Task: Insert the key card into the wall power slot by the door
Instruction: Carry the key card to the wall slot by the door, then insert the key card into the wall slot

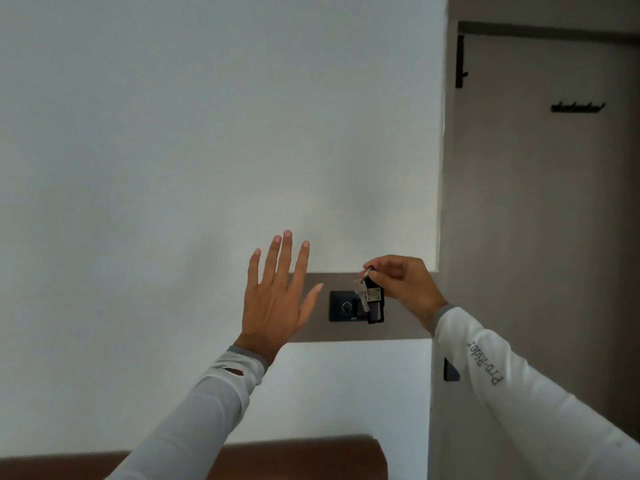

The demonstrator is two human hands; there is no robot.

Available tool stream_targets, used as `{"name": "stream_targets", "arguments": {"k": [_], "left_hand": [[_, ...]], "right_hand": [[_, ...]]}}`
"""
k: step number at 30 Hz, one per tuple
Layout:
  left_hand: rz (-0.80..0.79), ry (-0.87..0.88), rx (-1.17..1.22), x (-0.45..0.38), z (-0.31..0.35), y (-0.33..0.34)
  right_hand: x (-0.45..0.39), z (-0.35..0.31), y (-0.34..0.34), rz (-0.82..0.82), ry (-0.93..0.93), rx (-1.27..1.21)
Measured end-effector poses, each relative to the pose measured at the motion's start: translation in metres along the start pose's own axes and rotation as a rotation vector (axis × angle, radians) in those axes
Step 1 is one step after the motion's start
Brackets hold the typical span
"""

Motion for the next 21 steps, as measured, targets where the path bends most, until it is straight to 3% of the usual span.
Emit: {"name": "stream_targets", "arguments": {"k": [21], "left_hand": [[-0.083, -0.038, -0.149, -0.019, 0.067, 0.227]], "right_hand": [[-0.201, 0.199, -0.014, 0.015, -0.051, 0.012]]}}
Point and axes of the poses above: each hand's wrist, its own x-axis away from the middle knuckle, its own y-axis out of the palm, z = x × y, the point moved 6 cm from there along -x, towards the middle knuckle, and after that the axes turned 10 degrees about z, right-handed, at the moved point
